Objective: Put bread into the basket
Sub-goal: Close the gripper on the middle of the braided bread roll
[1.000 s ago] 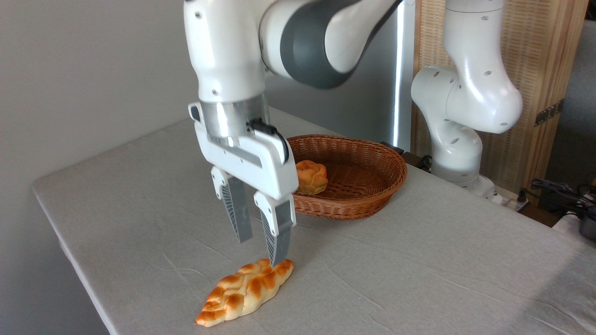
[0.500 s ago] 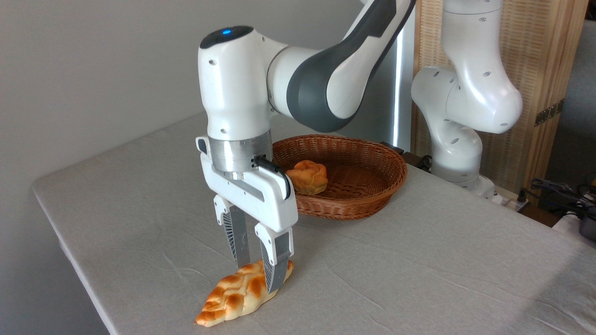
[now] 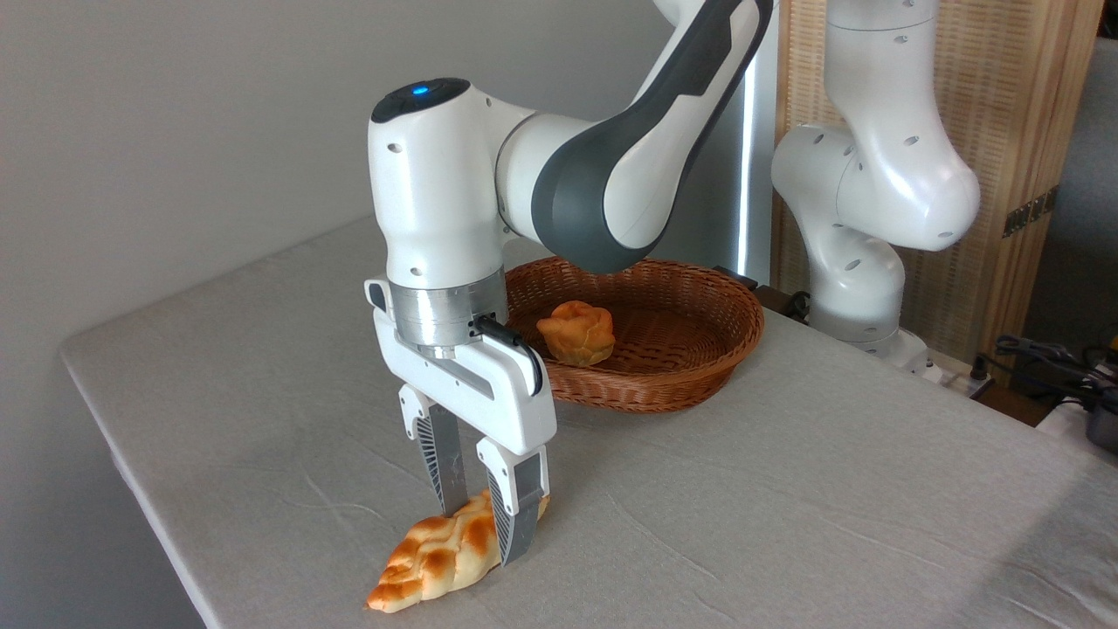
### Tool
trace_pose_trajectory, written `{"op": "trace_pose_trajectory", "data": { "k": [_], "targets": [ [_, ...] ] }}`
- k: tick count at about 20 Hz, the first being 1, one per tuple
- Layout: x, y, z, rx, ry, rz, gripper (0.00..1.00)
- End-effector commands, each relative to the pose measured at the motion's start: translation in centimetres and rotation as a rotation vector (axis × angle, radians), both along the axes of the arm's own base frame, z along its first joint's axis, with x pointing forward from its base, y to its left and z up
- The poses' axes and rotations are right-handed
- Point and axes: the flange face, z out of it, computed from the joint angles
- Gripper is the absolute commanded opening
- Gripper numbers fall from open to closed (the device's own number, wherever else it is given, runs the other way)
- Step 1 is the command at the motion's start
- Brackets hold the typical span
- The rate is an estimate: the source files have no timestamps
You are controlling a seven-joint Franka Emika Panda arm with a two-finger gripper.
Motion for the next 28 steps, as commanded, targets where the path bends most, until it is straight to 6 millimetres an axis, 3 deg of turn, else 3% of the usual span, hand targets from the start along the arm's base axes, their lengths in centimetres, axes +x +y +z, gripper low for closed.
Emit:
{"op": "trace_pose_trajectory", "data": {
  "k": [1,8,12,13,16,18,28],
  "targets": [
    [0.22,-0.19,-0.70,-0.002,-0.013,0.015,1.00],
    [0.46,-0.29,-0.40,-0.068,-0.038,0.059,0.98],
    [0.43,-0.20,-0.47,-0.064,-0.036,0.047,0.77],
    [0.45,-0.27,-0.75,-0.057,-0.030,0.039,0.68],
    [0.51,-0.18,-0.86,-0.055,-0.028,0.038,0.18],
    [0.52,-0.18,-1.05,-0.052,-0.023,0.033,0.00],
    [0.45,-0.09,-1.13,-0.051,-0.015,0.030,0.00]
  ]
}}
